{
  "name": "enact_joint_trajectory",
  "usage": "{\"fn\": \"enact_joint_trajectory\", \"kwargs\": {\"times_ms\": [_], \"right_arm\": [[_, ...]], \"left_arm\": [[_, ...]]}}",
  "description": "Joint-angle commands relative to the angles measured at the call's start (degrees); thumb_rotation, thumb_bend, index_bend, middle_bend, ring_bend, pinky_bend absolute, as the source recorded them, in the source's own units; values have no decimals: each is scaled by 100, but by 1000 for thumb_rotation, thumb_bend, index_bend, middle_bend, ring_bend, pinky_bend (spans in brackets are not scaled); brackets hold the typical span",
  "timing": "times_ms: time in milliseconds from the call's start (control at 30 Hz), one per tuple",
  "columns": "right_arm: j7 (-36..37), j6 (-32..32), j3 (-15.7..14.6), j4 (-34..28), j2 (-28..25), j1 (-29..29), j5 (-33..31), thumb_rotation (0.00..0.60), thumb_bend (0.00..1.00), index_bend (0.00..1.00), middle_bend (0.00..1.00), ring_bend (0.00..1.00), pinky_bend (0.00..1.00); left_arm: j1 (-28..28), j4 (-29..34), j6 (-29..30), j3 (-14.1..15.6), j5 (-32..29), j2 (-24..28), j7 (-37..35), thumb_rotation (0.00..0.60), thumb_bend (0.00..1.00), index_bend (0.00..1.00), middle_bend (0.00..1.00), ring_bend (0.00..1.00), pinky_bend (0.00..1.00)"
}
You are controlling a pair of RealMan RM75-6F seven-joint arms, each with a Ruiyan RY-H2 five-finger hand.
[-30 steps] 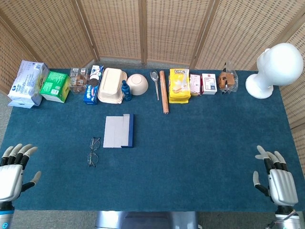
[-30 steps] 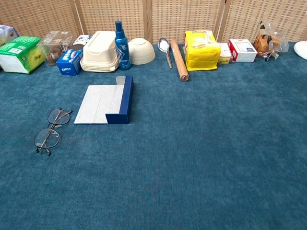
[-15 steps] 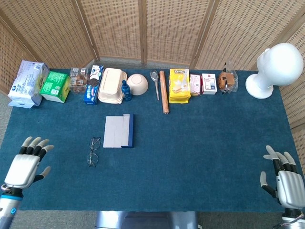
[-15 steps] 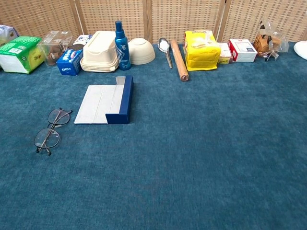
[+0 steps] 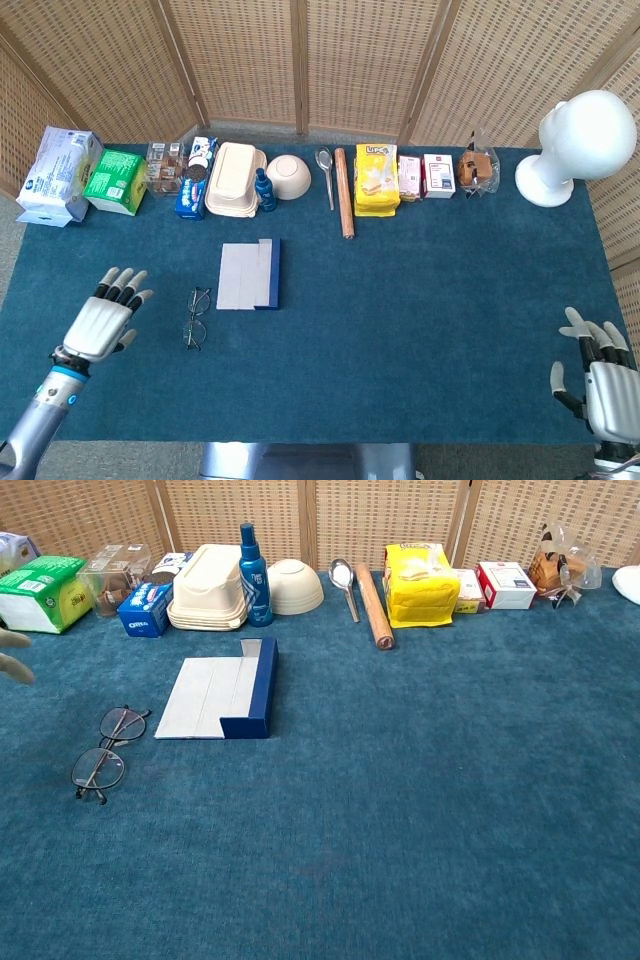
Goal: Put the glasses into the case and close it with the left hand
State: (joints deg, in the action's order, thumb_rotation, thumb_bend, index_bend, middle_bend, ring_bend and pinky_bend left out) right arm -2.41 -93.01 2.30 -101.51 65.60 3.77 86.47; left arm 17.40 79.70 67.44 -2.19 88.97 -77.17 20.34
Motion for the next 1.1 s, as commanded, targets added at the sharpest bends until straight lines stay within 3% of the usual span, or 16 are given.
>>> {"fn": "enact_joint_trajectory", "kwargs": {"times_ms": [33,500,1100], "right_arm": [[-32,-43,0,-32,-16,36,0,600,543,77,294,156,95],[-62,-285,-19,-156,-133,228,51,600,542,78,294,156,96],[55,-383,-12,-173,-174,339,125,600,542,78,293,155,95]], "left_arm": [[164,-327,-69,-18,72,-311,-73,600,242,212,66,0,0],[714,-1524,-79,107,538,-1330,-210,600,243,213,63,0,0],[943,-1431,163,168,610,-1732,-599,600,243,216,78,0,0]]}}
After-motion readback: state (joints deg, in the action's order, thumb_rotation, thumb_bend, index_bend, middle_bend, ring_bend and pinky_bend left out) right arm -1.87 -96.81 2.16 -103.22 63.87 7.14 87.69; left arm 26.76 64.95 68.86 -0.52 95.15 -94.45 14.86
